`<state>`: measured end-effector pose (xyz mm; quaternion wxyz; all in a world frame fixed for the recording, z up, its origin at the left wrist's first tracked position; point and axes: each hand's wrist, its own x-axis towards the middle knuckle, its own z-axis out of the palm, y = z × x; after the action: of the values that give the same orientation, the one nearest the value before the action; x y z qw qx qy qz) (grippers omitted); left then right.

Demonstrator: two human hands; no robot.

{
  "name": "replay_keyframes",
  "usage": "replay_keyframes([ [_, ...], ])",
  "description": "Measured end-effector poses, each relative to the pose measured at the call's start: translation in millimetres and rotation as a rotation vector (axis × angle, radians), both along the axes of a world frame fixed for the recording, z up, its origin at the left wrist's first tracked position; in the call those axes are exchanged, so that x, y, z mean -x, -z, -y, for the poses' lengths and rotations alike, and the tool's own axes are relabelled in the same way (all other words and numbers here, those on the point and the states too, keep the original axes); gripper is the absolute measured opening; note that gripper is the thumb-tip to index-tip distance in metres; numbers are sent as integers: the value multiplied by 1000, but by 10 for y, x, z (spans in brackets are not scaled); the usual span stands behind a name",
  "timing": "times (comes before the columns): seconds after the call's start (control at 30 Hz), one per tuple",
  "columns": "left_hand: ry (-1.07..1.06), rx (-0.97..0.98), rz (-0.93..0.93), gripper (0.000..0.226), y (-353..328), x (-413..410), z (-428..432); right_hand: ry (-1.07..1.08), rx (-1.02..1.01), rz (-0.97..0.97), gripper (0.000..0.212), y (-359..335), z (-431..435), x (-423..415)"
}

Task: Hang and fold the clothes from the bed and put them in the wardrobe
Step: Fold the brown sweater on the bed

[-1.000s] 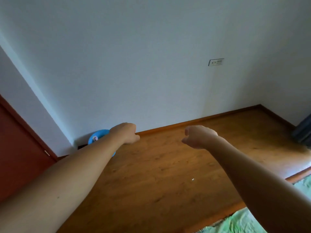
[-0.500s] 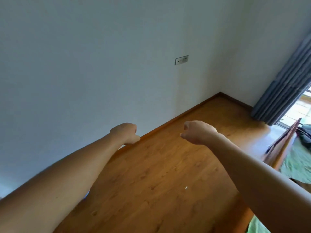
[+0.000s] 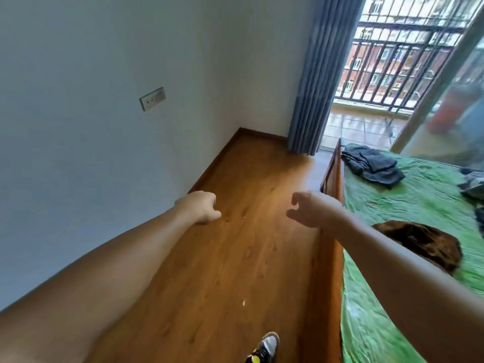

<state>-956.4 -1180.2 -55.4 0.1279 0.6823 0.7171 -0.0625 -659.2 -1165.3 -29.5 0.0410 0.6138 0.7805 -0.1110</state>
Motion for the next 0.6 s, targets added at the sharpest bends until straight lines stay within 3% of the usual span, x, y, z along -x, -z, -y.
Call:
replay_keyframes([
  [0.27, 264, -46, 3, 31, 5, -1637, -1658, 258, 68, 25, 37, -10, -862, -1441],
  [0.6, 742, -42, 26, 37, 158, -3971, -2834, 778, 167, -37, 33, 220, -740, -3276],
])
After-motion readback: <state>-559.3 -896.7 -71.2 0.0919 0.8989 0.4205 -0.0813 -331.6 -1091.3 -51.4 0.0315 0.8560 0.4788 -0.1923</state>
